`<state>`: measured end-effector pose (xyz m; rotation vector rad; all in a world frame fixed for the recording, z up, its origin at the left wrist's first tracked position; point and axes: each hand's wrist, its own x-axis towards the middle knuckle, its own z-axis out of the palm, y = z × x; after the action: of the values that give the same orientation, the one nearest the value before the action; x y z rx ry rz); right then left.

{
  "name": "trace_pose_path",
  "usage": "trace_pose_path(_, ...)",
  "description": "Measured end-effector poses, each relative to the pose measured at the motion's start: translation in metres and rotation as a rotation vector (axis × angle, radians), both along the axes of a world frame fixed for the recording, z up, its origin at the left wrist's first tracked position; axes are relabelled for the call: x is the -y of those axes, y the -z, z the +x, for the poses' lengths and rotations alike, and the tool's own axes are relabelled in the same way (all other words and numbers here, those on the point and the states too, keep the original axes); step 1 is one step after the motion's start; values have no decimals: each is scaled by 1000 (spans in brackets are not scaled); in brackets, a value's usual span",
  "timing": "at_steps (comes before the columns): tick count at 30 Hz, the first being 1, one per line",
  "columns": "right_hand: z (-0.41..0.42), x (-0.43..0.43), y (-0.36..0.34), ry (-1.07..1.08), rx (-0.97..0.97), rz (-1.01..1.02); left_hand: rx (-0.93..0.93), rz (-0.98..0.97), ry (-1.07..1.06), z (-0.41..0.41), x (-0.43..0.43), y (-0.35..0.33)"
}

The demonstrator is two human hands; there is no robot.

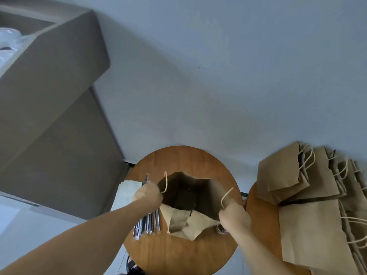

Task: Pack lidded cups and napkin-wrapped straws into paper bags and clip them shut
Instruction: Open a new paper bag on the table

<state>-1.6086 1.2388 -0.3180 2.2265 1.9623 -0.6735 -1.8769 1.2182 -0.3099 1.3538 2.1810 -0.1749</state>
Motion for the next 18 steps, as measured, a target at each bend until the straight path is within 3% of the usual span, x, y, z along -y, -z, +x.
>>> trace_pose_path(5,-18,10,5,-132,-193,-35,308,-9,-46,24,9,19)
trace_pose_path(9,-15,10,1,-192,-372,-291,470,-140,65,15,11,16)
trace_pose_path(14,-7,-6,-10,-199,-491,-496,385,-237,274,-1,-2,-15)
trace_pose_path(16,-8,-19,-21,-260,-401,-491,227,-205,344,-10,-11,-36)
trace_pose_path(18,-16,-40,-39,-324,-261,-356,22,-79,399,-18,-21,-61)
